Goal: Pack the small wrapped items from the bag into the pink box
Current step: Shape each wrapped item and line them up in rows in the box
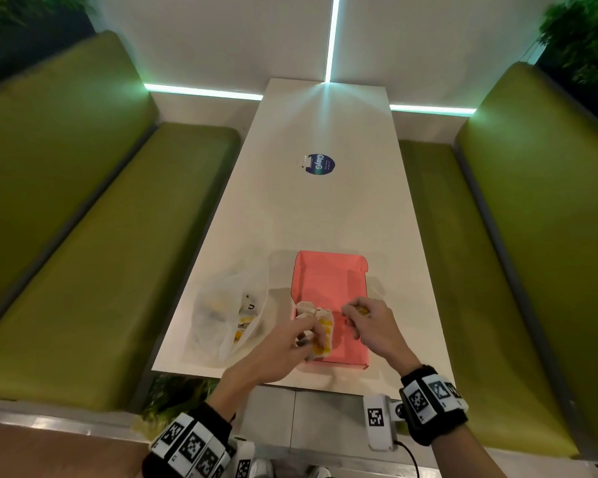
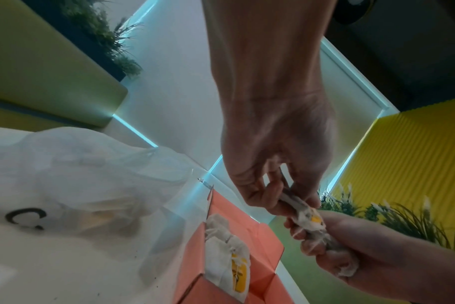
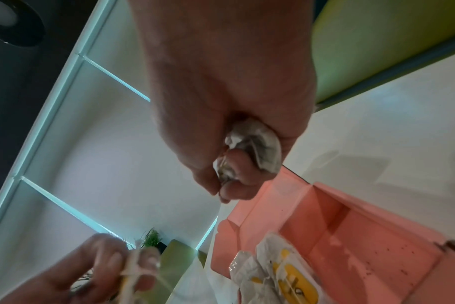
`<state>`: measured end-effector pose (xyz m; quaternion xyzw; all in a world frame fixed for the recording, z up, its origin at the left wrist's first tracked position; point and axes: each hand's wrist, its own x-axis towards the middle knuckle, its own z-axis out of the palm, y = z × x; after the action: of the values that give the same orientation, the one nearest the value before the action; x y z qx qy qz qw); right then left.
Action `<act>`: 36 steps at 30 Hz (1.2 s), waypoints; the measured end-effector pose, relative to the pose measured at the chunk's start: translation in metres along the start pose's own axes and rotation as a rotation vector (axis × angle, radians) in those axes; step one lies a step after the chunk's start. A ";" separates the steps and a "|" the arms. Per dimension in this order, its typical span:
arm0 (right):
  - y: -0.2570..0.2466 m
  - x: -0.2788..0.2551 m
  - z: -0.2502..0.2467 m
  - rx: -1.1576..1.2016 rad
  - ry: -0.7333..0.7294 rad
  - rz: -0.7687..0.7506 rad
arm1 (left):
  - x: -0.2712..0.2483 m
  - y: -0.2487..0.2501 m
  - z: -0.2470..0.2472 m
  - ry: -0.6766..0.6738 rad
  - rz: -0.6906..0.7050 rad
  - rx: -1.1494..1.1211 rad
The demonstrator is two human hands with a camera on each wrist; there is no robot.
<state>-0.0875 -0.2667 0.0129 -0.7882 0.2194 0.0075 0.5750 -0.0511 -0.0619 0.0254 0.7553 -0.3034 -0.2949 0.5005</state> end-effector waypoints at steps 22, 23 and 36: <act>-0.008 -0.022 0.019 0.116 -0.131 -0.250 | 0.001 -0.017 -0.020 0.268 0.029 -0.063; -0.010 -0.022 0.017 0.113 -0.146 -0.251 | 0.000 -0.018 -0.021 0.247 0.012 -0.020; -0.016 -0.036 0.017 0.143 -0.209 -0.254 | -0.005 -0.006 -0.026 0.400 -0.064 -0.489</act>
<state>-0.1099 -0.2350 0.0305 -0.7614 0.0570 0.0012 0.6457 -0.0339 -0.0408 0.0296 0.6647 -0.0949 -0.2203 0.7075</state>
